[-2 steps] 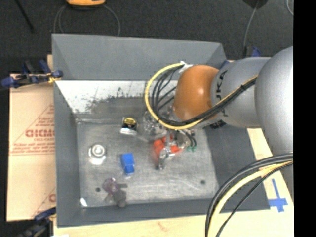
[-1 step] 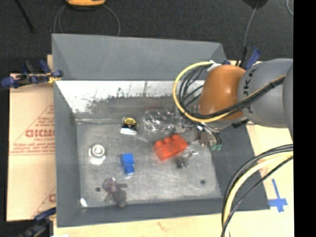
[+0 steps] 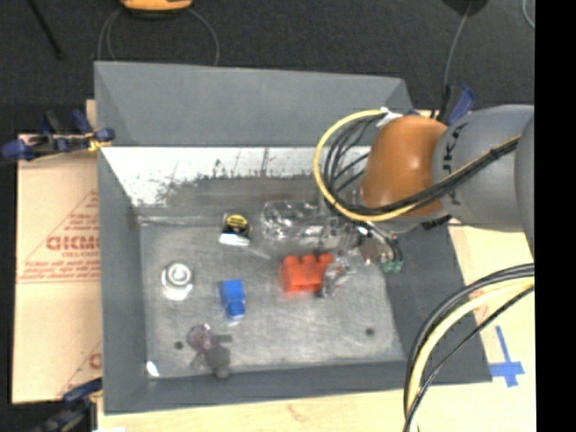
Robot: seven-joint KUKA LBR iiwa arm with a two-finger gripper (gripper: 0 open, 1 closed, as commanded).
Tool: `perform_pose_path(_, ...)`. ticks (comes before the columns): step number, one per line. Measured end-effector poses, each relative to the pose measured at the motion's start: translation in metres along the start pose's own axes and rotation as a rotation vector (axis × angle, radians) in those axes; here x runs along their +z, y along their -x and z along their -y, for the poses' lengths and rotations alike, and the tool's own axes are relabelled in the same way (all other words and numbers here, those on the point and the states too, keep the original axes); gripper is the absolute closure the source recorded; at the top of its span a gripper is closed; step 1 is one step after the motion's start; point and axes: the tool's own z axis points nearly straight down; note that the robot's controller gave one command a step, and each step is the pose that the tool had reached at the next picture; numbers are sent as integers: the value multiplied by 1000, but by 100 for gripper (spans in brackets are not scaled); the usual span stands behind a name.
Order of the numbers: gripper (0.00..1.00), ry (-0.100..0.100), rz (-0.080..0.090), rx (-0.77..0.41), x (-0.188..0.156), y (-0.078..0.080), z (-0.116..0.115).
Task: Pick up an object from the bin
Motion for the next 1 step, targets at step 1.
perform_pose_path(1, 100, 1, -9, -133, -149, 6, 6)
